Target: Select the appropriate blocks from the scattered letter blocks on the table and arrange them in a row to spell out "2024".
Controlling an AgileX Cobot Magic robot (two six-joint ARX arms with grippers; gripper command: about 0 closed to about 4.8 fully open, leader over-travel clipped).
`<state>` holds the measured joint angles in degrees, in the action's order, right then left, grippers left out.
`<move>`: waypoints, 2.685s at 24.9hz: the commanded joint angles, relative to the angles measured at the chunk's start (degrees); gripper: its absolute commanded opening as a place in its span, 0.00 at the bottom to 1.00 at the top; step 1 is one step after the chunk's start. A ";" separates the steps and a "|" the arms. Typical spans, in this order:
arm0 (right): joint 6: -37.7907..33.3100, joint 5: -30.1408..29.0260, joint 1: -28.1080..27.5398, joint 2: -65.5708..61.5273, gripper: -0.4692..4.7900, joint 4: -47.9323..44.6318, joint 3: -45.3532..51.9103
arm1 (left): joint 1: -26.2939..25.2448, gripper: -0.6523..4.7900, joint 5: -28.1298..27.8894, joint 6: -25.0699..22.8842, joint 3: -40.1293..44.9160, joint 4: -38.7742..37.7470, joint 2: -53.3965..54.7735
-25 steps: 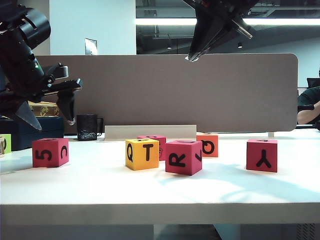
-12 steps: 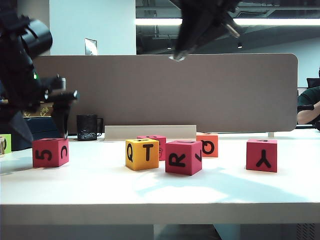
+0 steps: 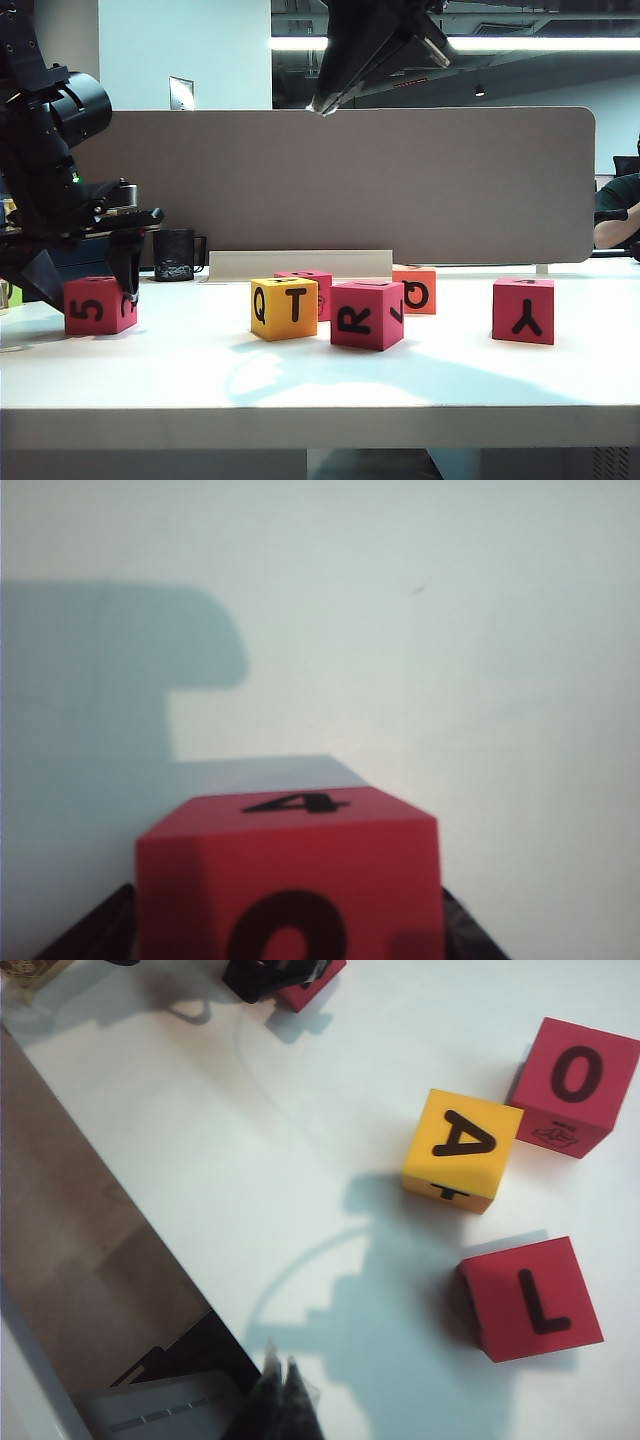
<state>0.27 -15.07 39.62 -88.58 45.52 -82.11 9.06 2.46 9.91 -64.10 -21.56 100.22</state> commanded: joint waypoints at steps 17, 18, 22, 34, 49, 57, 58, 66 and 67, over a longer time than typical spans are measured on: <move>-0.09 0.17 0.04 0.31 0.08 -0.50 -0.28 | 4.24 0.61 3.13 -0.02 -0.15 4.15 0.22; -0.09 0.17 0.02 0.31 0.08 -0.50 -0.28 | 4.85 0.61 3.13 -0.02 -0.15 4.76 0.22; -0.09 0.17 0.02 0.31 0.08 -0.31 -0.28 | 7.15 0.61 1.88 0.00 -0.15 8.94 0.22; -0.07 1.95 0.04 0.31 0.08 -0.35 -0.28 | 7.76 0.50 2.10 1.33 -0.33 15.69 0.76; -0.09 2.56 0.02 0.31 0.08 -0.11 -0.28 | 7.76 0.50 4.24 1.46 -6.08 8.41 2.03; -0.09 3.02 0.02 0.31 0.08 -0.09 -0.28 | 7.76 0.50 4.33 1.57 -9.55 8.15 4.28; -0.09 3.28 0.00 0.31 0.08 -0.09 -0.28 | 7.76 0.50 4.57 1.99 -10.14 7.58 4.87; -0.09 3.63 0.00 0.31 0.08 -0.09 -0.28 | 7.78 0.50 6.51 2.99 -11.32 6.25 8.94; -0.09 3.63 0.00 0.31 0.08 -0.04 -0.28 | 7.78 0.51 6.60 2.99 -11.32 6.19 9.14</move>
<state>0.27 -11.55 39.59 -88.58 45.95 -82.11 16.93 8.82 12.75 -75.22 -15.64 109.43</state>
